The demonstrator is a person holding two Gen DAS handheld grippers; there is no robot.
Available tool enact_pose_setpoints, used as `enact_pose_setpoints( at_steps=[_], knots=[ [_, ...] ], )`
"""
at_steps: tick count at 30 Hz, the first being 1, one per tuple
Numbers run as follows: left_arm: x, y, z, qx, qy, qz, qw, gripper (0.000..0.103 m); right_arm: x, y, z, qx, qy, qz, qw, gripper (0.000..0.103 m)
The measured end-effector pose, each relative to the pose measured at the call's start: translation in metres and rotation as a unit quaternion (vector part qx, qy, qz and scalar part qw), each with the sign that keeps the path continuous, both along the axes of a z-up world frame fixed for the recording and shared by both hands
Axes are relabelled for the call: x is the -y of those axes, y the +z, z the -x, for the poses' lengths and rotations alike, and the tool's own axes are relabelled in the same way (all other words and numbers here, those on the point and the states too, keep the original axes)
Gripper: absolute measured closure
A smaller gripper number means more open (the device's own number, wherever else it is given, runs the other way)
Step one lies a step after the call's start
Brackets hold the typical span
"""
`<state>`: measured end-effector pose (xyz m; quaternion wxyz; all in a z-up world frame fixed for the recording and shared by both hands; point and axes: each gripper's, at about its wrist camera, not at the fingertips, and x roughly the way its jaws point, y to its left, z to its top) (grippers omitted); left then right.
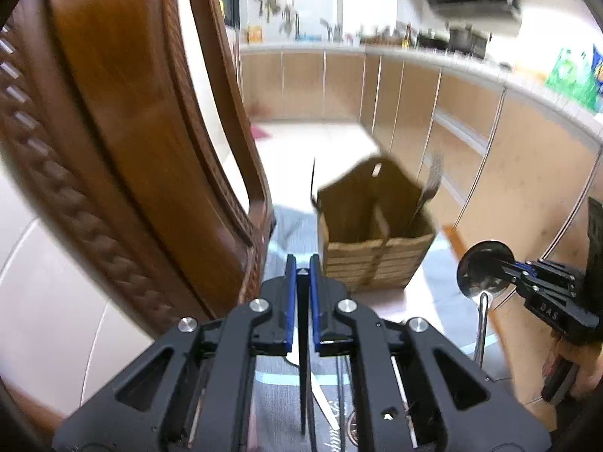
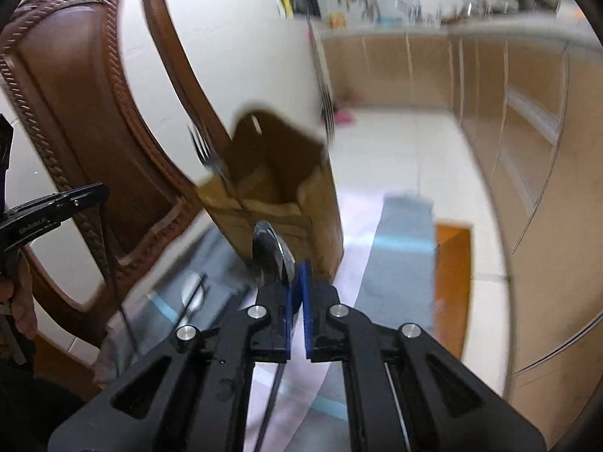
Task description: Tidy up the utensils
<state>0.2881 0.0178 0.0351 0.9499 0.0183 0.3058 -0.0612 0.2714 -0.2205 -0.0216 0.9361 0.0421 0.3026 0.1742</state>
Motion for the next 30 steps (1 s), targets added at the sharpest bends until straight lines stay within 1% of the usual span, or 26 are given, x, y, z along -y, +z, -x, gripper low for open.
enact_pose_setpoints(
  at_steps=[2, 5, 8, 9, 10, 13, 16, 20, 22, 30],
  knots=[
    [-0.006, 0.020, 0.017, 0.026, 0.001, 0.010, 0.9996, 0.097, -0.001, 0.023, 0.025, 0.045, -0.019, 0.000, 0.999, 0.098],
    [-0.008, 0.050, 0.042, 0.057, -0.005, 0.020, 0.9982, 0.097, 0.000, 0.061, 0.068, 0.127, -0.061, 0.007, 0.990, 0.098],
    [-0.008, 0.066, 0.063, 0.078, -0.013, 0.027, 0.9965, 0.097, 0.000, 0.086, 0.101, 0.197, -0.102, 0.039, 0.974, 0.098],
    [-0.007, 0.069, 0.069, 0.082, -0.018, 0.030, 0.9960, 0.096, 0.000, 0.093, 0.113, 0.222, -0.119, 0.049, 0.967, 0.098],
    [-0.006, 0.072, 0.073, 0.085, -0.021, 0.033, 0.9956, 0.097, 0.001, 0.097, 0.122, 0.238, -0.131, 0.057, 0.961, 0.098],
    [0.001, 0.078, 0.089, 0.092, -0.035, 0.031, 0.9947, 0.097, 0.008, 0.102, 0.139, 0.267, -0.159, 0.069, 0.948, 0.098],
    [0.006, 0.083, 0.103, 0.100, -0.048, 0.031, 0.9934, 0.097, 0.016, 0.103, 0.150, 0.281, -0.175, 0.075, 0.941, 0.098],
    [0.012, 0.086, 0.116, 0.104, -0.061, 0.031, 0.9922, 0.096, 0.025, 0.101, 0.156, 0.275, -0.183, 0.077, 0.941, 0.098],
    [0.016, 0.084, 0.113, 0.102, -0.063, 0.032, 0.9923, 0.097, 0.028, 0.100, 0.154, 0.264, -0.183, 0.074, 0.944, 0.098],
    [0.015, 0.073, 0.100, 0.091, -0.063, 0.035, 0.9932, 0.097, 0.024, 0.095, 0.147, 0.255, -0.183, 0.077, 0.946, 0.098]
  ],
)
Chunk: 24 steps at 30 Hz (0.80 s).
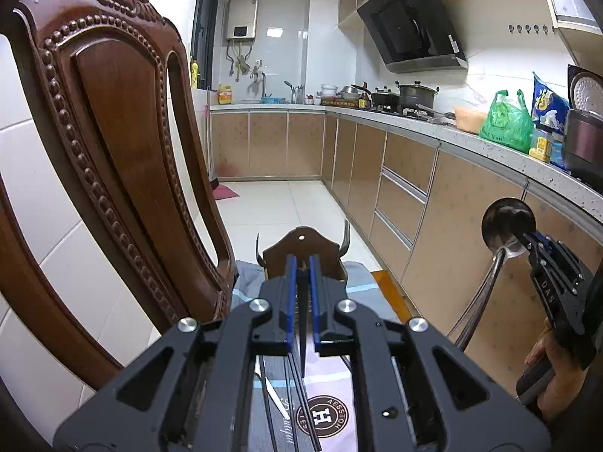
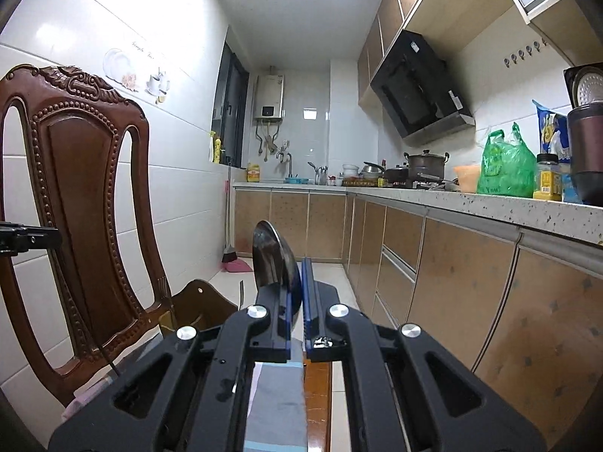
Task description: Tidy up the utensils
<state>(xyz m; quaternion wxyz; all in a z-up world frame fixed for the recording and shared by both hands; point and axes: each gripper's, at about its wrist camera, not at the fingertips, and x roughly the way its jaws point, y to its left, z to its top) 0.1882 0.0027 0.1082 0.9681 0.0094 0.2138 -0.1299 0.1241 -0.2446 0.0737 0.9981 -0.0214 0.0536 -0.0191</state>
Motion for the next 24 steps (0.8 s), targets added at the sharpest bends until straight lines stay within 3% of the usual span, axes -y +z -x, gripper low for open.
enact_pose_setpoints(
  at_steps=[14, 24],
  knots=[
    [-0.003, -0.004, -0.007, -0.012, 0.003, 0.001, 0.9999, 0.096, -0.005, 0.000, -0.007, -0.013, 0.008, 0.004, 1.000, 0.098],
    [-0.008, -0.005, -0.009, -0.008, 0.001, 0.012, 0.9999, 0.096, -0.017, 0.009, -0.025, 0.005, 0.005, 0.017, 1.000, 0.098]
  ],
)
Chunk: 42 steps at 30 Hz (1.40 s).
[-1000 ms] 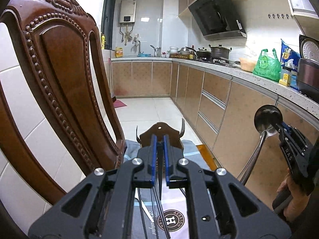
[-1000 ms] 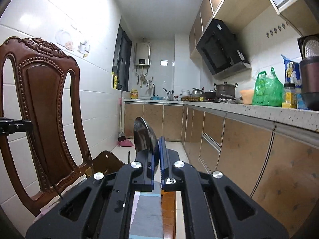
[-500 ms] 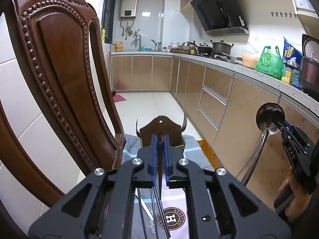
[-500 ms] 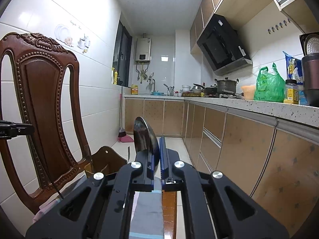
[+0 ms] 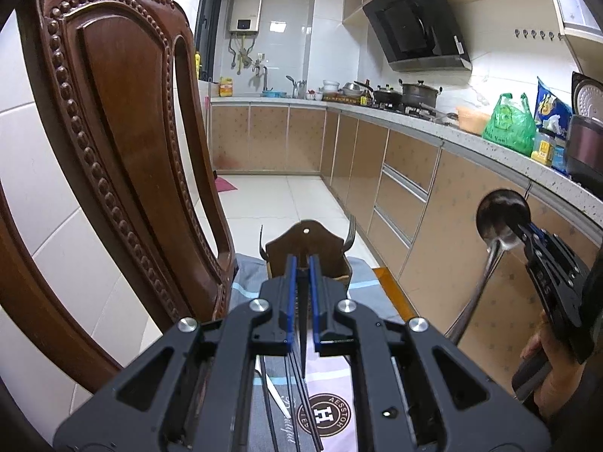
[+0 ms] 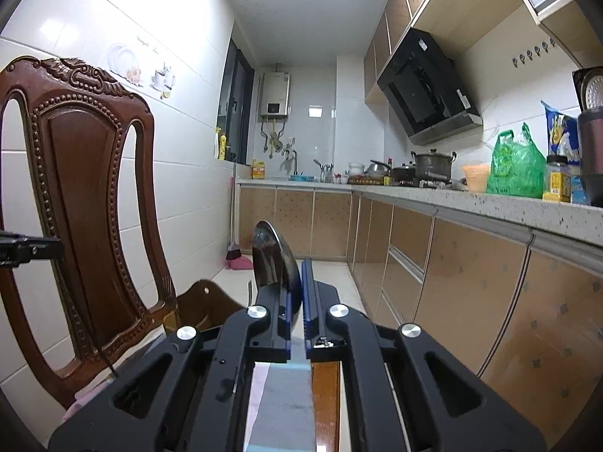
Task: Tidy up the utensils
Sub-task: 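Carry the steel spoon in the right tool toward the wooden holder, then lower the steel spoon into the wooden holder and open the right tool, then carry the black chopsticks in the left tool over the holder and release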
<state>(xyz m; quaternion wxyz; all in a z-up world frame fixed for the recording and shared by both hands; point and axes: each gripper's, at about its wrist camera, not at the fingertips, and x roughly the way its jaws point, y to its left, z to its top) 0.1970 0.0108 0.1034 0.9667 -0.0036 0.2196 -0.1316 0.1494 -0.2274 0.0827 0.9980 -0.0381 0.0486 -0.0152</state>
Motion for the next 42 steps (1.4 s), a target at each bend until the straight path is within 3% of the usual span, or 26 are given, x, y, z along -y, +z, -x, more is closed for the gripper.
enact_pose_setpoints(
  at_steps=[5, 12, 19, 27, 28, 29, 30, 32, 37, 42],
  knots=[
    [-0.005, -0.005, -0.006, -0.003, -0.007, 0.008, 0.9999, 0.097, -0.019, 0.016, -0.044, 0.021, -0.013, 0.008, 1.000, 0.098],
    [-0.016, -0.014, -0.022, -0.015, -0.012, 0.017, 0.9997, 0.097, -0.057, 0.025, -0.143, 0.057, -0.042, 0.035, 0.997, 0.098],
    [-0.037, -0.021, -0.044, -0.026, -0.002, 0.041, 0.9988, 0.097, -0.075, -0.010, -0.219, 0.054, -0.080, 0.061, 0.993, 0.098],
    [-0.038, -0.030, -0.055, -0.037, -0.001, 0.044, 0.9983, 0.097, -0.077, -0.074, -0.247, 0.001, -0.090, 0.046, 0.995, 0.097],
    [-0.038, -0.030, -0.056, -0.038, -0.001, 0.044, 0.9983, 0.097, -0.076, -0.078, -0.246, -0.007, -0.087, 0.042, 0.995, 0.092],
    [-0.037, -0.030, -0.056, -0.038, -0.001, 0.042, 0.9984, 0.097, -0.074, -0.080, -0.245, -0.012, -0.090, 0.041, 0.995, 0.072],
    [-0.037, -0.030, -0.056, -0.037, 0.000, 0.042, 0.9984, 0.097, -0.072, -0.080, -0.240, -0.008, -0.099, 0.040, 0.994, 0.040],
    [-0.037, -0.029, -0.056, -0.036, 0.001, 0.041, 0.9985, 0.097, -0.065, -0.076, -0.223, 0.012, -0.116, 0.036, 0.992, 0.013],
    [-0.036, -0.030, -0.055, -0.035, 0.006, 0.040, 0.9986, 0.097, -0.013, -0.055, -0.150, 0.005, -0.082, -0.059, 0.995, 0.007],
    [-0.032, -0.031, -0.051, -0.029, 0.014, 0.045, 0.9985, 0.097, 0.031, -0.081, -0.036, -0.004, -0.047, -0.124, 0.991, 0.003]
  ],
)
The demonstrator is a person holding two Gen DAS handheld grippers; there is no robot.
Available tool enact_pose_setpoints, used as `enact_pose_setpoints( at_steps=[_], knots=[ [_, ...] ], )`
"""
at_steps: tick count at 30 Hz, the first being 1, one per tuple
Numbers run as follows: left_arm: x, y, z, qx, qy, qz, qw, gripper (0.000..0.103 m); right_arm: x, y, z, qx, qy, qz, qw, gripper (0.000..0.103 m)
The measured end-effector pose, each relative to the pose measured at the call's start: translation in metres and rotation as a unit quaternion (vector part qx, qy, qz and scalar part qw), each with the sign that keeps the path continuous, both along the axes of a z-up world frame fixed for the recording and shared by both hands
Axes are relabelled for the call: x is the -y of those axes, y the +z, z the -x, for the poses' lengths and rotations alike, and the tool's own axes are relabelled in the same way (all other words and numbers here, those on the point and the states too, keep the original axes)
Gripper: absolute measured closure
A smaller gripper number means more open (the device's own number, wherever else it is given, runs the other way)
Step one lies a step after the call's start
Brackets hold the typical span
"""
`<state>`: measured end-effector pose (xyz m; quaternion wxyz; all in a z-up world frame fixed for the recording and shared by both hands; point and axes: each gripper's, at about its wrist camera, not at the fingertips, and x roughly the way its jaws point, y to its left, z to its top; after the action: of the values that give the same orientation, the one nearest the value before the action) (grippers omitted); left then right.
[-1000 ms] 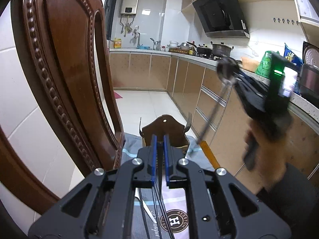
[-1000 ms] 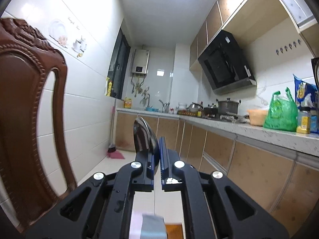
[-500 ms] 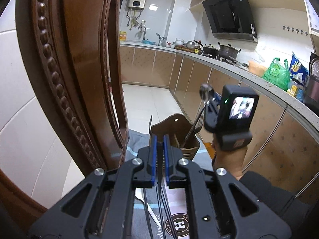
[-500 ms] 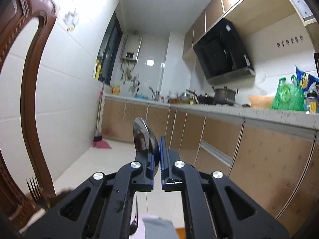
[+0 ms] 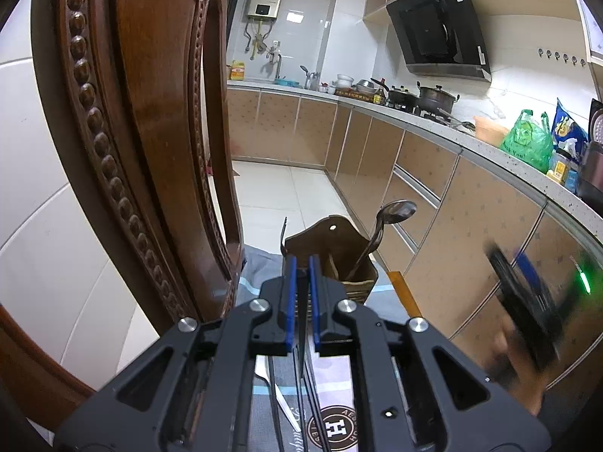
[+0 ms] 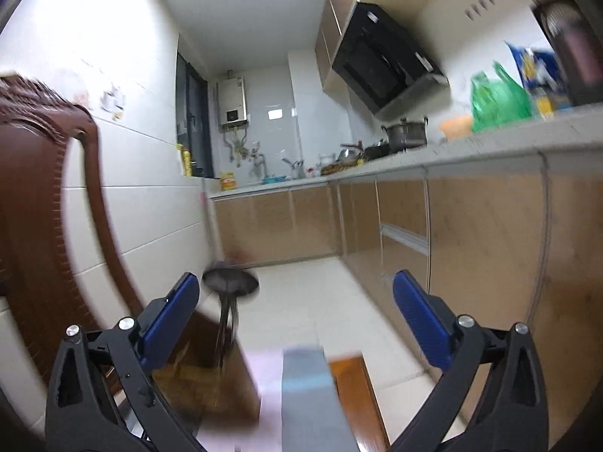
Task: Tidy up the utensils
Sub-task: 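Carry the black chopsticks in the left tool over the holder and release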
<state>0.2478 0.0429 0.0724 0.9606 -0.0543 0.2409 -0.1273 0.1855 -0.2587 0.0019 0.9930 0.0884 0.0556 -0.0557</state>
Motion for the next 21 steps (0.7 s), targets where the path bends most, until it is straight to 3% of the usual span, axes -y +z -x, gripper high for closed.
enact_pose_setpoints(
  at_steps=[2, 4, 7, 15, 21],
  knots=[
    [0.002, 0.000, 0.002, 0.003, 0.003, 0.000, 1.0000, 0.097, 0.018, -0.019, 0.033, -0.016, -0.029, -0.037, 0.999, 0.003],
    [0.001, 0.003, 0.002, 0.009, 0.015, 0.005, 0.9998, 0.097, 0.041, -0.027, 0.036, -0.052, -0.012, -0.117, 0.992, 0.003],
    [0.003, 0.017, 0.002, 0.021, 0.024, 0.014, 0.9994, 0.097, 0.048, -0.033, 0.029, -0.063, -0.018, -0.094, 0.993, 0.003],
    [0.029, 0.072, -0.031, 0.054, 0.050, -0.004, 0.9973, 0.097, 0.065, -0.037, 0.026, -0.060, -0.012, -0.122, 0.991, 0.003],
    [0.045, 0.080, -0.075, 0.062, 0.055, -0.015, 0.9965, 0.097, 0.071, -0.035, 0.024, -0.057, -0.011, -0.119, 0.991, 0.003]
  ],
)
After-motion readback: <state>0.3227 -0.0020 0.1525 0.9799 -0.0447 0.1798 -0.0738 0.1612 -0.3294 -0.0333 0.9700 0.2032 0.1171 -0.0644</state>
